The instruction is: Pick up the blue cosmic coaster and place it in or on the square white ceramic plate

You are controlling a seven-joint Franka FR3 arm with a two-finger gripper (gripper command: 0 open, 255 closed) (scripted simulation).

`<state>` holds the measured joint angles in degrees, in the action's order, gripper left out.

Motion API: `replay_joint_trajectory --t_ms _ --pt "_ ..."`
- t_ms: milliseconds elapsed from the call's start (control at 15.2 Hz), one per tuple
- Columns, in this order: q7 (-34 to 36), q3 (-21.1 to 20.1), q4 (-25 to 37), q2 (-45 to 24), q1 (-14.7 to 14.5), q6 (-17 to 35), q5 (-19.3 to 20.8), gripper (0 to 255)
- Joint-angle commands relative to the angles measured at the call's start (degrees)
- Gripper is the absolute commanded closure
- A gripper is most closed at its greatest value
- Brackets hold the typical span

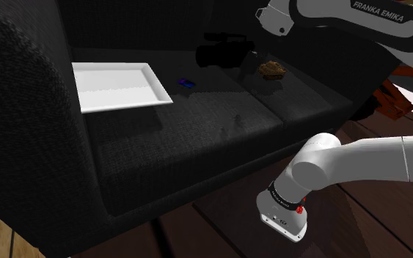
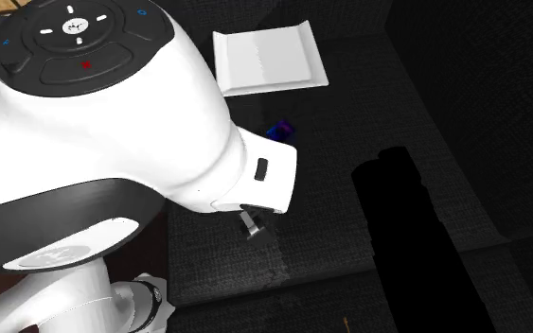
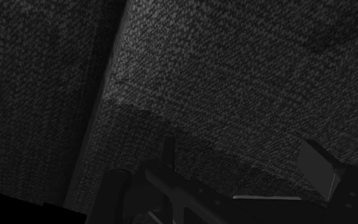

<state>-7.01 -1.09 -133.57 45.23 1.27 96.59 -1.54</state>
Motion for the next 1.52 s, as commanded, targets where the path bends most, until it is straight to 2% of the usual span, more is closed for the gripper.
replay_joint_trajectory --t_ms 0,528,990,1056,1452 --pt "0.0 0.0 0.0 0.0 0.0 0.0 0.0 0" --pt "4.36 -6.02 12.63 -18.27 -2.22 1.44 -1.54 0" --pt "8.61 -10.8 27.12 -34.87 -3.92 -0.28 -0.41 0" --pt "8.85 -11.01 27.99 -35.79 -4.07 -0.45 -0.27 0" --pt "8.77 -11.04 22.98 -35.42 -4.14 4.2 -0.38 0"
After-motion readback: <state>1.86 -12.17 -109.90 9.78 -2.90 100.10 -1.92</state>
